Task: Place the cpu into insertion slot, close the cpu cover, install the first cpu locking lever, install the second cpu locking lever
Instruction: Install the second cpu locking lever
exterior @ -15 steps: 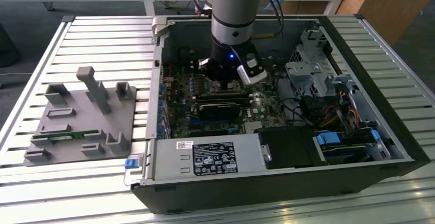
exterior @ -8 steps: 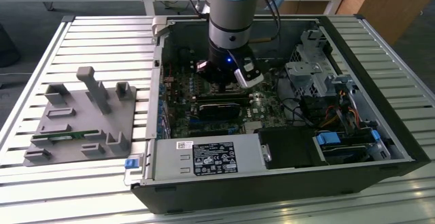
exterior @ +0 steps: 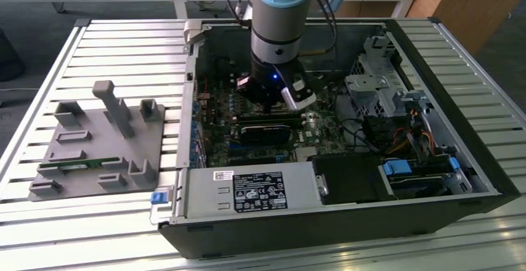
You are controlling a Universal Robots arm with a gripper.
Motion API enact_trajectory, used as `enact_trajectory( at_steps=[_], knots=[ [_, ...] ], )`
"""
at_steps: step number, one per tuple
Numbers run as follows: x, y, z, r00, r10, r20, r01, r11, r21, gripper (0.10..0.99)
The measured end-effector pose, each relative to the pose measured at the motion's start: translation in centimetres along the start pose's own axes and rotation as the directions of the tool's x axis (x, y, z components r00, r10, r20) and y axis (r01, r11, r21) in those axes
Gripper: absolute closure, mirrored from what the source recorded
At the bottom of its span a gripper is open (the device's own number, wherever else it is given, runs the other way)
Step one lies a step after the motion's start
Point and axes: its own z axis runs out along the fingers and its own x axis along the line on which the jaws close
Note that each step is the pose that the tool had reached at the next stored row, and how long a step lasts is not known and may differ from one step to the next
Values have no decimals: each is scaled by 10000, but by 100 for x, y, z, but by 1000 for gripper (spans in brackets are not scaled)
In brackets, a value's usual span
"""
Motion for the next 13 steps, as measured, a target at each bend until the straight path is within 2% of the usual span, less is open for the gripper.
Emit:
enact_trajectory(
  at_steps=[13],
  knots=[
    [122, -133, -20, 10000, 6, -17, -6, 9994, -333, 980]
  ],
)
